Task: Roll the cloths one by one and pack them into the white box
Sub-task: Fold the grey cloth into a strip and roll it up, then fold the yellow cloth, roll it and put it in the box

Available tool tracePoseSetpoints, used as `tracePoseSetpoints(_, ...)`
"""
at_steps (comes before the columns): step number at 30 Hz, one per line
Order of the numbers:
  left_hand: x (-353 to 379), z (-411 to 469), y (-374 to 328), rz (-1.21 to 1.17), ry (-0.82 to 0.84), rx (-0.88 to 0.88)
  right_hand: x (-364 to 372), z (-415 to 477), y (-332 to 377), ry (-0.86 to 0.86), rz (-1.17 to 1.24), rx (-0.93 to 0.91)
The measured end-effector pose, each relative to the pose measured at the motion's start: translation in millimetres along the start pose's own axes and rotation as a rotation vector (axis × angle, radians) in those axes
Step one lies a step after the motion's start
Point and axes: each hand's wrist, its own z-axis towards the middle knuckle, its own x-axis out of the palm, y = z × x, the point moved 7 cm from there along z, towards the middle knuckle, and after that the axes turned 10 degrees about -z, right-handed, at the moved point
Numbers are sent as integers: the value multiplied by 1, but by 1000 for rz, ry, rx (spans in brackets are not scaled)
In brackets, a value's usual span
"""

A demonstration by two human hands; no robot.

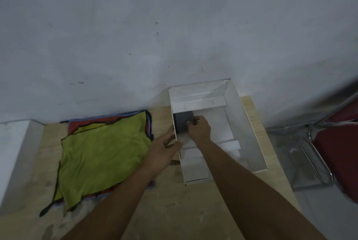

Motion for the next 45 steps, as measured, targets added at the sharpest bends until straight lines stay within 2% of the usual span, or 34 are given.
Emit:
tracePoseSetpoints(5,0,-1,-4,76,19,10,1,3,3,-10,-130,-58)
tracePoseSetpoints(10,-9,-3,-3,30,-24,-9,-8,0,-1,191,-133,-64)
tracePoseSetpoints(14,-36,-3,5,-14,-125,-52,-41,-18,10,-7,37,-44)
tracePoseSetpoints(19,-86,-17,9,40,-232,16,-68,-69,60,-197,197,-221)
tracePoseSetpoints(24,-143,-40,27,55,-331,-22,-45,-134,103,-170,241,-409)
tracePoseSetpoints(28,-190,-63,41,143,-425,-56,11,-166,110,-56,122,-472)
tracePoseSetpoints(31,-223,-80,53,221,-500,-93,55,-175,95,45,11,-428)
tracePoseSetpoints(34,-264,-99,67,259,-602,-155,105,-176,67,125,-101,-308)
tracePoseSetpoints(38,-298,-114,88,350,-647,-259,132,-168,25,47,-215,-166)
tracePoseSetpoints(42,-302,-120,91,333,-626,-163,123,-170,22,-20,-200,-121)
tracePoseSetpoints(45,-307,-120,92,308,-639,-154,117,-172,31,-83,-153,-152)
